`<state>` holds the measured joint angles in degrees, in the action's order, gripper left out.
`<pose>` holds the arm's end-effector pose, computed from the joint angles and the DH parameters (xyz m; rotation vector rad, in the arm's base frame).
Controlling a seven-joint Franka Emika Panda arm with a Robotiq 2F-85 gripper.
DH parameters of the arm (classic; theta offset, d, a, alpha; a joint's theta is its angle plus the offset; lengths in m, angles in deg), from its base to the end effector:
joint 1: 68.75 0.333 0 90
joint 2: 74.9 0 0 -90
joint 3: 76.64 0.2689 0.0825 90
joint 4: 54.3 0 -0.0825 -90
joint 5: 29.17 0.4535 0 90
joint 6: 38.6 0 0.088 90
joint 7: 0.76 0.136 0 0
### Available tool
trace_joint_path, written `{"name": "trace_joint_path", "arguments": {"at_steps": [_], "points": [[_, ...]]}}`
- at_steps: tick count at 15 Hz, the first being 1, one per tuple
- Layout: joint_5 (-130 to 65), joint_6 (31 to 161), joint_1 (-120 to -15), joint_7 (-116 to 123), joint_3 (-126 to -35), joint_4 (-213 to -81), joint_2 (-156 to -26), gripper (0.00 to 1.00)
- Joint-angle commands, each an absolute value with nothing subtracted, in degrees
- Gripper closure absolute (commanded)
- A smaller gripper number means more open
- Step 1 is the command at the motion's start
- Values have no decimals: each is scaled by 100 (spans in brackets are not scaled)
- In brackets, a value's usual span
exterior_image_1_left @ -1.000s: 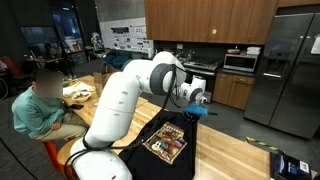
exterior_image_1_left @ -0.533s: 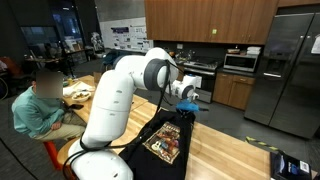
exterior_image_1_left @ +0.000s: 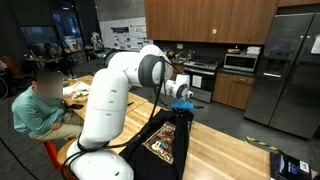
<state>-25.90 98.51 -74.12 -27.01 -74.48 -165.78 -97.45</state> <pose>0.6571 -0.0347 0.1630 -3.0515 -0.5522 -0.1021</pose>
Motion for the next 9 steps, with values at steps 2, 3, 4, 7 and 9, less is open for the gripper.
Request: {"name": "trace_joint_path", "arguments": {"at_steps": [2,3,4,7,9], "points": [[-2817,10090,-7292,-2503,-7413,-17007,-9346,99],[-2848,10114,-7261,-2477,-7397,-17046,-9311,99],[-2837,10113,-7237,-2455,-7365,-17074,-9278,99],[-2719,10049,-7169,-2395,-7263,-17090,-9201,99],[-2589,9979,-7142,-2319,-7175,-17045,-9168,99]]}}
